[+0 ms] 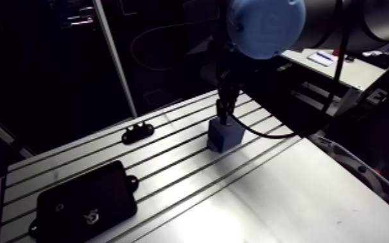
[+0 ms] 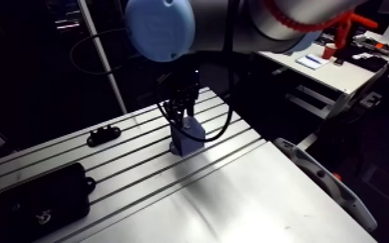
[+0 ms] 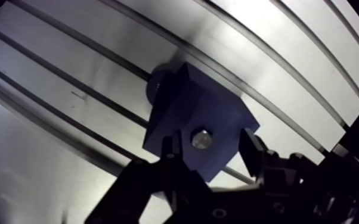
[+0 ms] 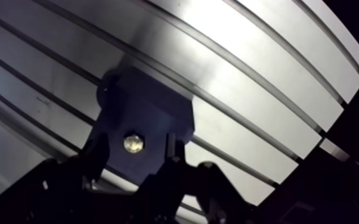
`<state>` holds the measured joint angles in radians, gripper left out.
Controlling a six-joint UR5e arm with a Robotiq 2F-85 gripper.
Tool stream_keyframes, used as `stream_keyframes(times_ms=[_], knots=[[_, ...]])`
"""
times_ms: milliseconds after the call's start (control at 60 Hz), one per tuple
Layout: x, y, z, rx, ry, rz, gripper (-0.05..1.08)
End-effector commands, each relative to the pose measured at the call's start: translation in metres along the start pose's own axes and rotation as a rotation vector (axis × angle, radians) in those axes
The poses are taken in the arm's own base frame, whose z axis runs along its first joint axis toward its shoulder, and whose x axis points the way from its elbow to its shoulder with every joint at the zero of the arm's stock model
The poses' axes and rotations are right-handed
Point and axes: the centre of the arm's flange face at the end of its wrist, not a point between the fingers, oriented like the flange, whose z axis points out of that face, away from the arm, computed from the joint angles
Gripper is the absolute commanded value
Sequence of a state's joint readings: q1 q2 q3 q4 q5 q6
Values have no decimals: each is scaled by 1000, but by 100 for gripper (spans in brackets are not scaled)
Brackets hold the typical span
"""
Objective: Pick up the M10 bolt and insert it into the hex recess until seated.
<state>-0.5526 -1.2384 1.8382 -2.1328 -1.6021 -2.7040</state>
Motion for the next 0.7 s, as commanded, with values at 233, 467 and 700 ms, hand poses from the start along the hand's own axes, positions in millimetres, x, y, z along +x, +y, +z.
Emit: stream_keyframes(times_ms=[233, 467, 700], knots=[[-4, -1, -16, 29, -6, 116, 45], [-18, -11, -29, 52, -15, 258, 63], [-31, -9, -30, 34, 4, 369, 82]])
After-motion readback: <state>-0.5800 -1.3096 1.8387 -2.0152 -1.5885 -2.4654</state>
